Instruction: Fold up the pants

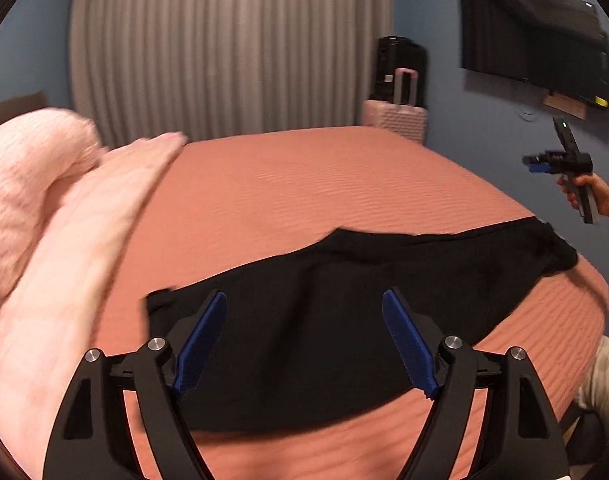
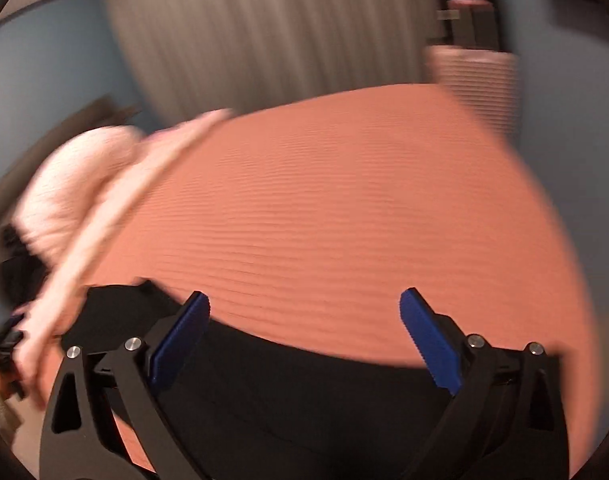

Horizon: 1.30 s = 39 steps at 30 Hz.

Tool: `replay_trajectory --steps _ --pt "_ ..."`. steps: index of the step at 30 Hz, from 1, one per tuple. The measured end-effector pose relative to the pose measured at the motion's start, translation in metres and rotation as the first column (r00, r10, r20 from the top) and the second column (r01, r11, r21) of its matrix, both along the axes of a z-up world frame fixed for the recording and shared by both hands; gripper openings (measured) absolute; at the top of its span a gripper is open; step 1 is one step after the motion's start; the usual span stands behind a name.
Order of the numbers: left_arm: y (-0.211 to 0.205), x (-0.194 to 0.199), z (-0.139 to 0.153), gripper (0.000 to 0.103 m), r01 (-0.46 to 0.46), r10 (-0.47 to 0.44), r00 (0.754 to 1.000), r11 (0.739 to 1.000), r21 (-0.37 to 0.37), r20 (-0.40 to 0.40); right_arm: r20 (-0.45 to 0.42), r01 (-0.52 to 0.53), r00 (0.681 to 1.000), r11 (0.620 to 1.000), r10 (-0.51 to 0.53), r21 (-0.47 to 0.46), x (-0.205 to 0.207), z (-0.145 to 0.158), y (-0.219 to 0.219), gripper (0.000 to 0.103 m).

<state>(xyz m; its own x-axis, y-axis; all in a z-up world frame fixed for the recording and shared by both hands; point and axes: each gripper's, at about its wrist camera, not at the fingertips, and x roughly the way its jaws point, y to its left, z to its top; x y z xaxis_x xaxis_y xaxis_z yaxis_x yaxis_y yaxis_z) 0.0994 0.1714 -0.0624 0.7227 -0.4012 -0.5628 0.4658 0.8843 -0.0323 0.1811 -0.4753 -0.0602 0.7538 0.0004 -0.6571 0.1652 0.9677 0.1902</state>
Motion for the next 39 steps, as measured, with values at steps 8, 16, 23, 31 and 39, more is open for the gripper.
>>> replay_trajectory --steps 8,16,23,31,39 --pt "-0.199 0.018 -0.014 0.079 0.177 -0.182 0.982 0.979 -0.097 -0.045 -0.24 -0.086 0.968 0.995 0.074 -0.041 -0.028 -0.082 -0.13 0.092" --pt "-0.299 0.023 -0.022 0.079 0.211 -0.221 0.969 0.973 -0.094 -0.113 -0.277 -0.379 0.887 0.925 0.369 0.021 -0.002 -0.128 -0.119 0.076" --pt "-0.304 0.021 -0.032 0.079 0.163 -0.172 0.973 0.984 -0.067 -0.152 -0.133 -0.464 0.87 0.88 0.474 0.102 -0.025 -0.11 -0.126 0.076" --pt "-0.304 0.01 -0.045 0.079 0.119 -0.134 0.972 0.989 -0.089 -0.191 -0.134 -0.524 0.827 0.834 0.546 0.172 -0.003 -0.131 -0.133 0.072" --pt "-0.324 0.012 -0.046 0.079 0.128 -0.143 0.972 0.988 -0.091 -0.187 -0.102 -0.686 0.712 0.72 0.694 0.107 -0.012 -0.119 -0.114 0.008"
